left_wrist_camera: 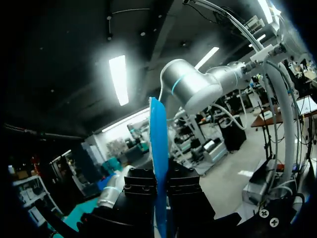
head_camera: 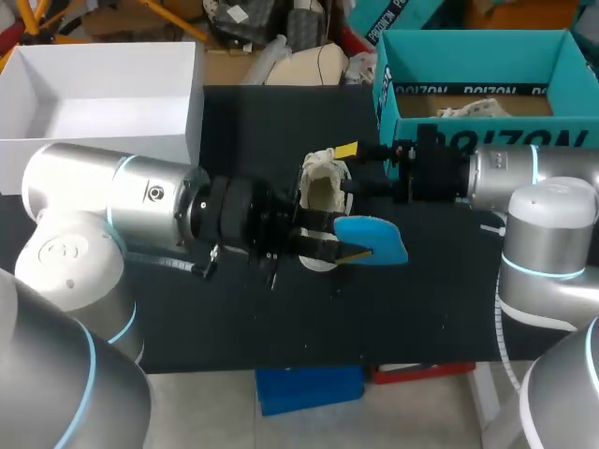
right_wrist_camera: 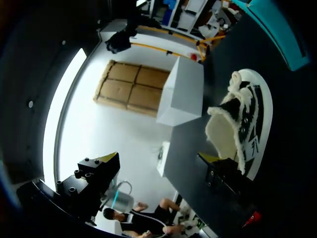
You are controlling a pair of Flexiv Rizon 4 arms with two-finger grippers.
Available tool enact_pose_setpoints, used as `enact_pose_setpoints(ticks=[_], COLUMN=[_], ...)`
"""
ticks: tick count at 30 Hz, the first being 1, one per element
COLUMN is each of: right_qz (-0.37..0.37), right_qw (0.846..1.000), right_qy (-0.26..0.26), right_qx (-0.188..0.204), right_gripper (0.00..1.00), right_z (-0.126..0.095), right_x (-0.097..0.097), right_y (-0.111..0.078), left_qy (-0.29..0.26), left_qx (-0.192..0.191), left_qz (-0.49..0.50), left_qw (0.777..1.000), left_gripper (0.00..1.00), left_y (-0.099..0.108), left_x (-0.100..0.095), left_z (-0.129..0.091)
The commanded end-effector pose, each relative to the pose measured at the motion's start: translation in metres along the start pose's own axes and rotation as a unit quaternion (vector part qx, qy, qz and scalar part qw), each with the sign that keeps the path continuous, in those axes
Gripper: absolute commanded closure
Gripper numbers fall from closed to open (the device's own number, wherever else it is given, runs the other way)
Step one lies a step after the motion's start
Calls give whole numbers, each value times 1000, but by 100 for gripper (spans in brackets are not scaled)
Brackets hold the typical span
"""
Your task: Take the shoe out of the shoebox, open the shoe tongue, remove and reinsert the insole, then place the shoe into the shoebox
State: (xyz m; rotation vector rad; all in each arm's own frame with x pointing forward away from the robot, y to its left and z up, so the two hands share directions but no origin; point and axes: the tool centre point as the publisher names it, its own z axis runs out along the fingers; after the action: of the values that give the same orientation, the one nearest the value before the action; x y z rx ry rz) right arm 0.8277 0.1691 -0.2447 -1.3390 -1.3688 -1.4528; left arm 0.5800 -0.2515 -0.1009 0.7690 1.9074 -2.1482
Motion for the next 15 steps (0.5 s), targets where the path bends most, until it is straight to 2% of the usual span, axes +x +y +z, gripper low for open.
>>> enact_pose_setpoints(ticks=[1, 2, 3, 15], right_qz=[0, 0, 0, 0], right_qw=[1000, 1000, 1000, 1000], right_qy=[-1, -1, -1, -1], right_qx=[-2, -2, -2, -2], right_gripper=[0, 0, 0, 0], right_z=[2, 2, 2, 2], right_x=[0, 0, 0, 0], right_y=[-1, -1, -1, -1], left_qy=[-40, -44, -38, -38], left_qx=[-49, -87, -103, -103], left_qz=[77, 101, 104, 104], left_qw=[995, 990, 989, 989], left_gripper=[100, 100, 100, 100], left_y=[22, 28, 34, 34], left_x=[43, 45, 49, 49], left_z=[-16, -18, -18, -18])
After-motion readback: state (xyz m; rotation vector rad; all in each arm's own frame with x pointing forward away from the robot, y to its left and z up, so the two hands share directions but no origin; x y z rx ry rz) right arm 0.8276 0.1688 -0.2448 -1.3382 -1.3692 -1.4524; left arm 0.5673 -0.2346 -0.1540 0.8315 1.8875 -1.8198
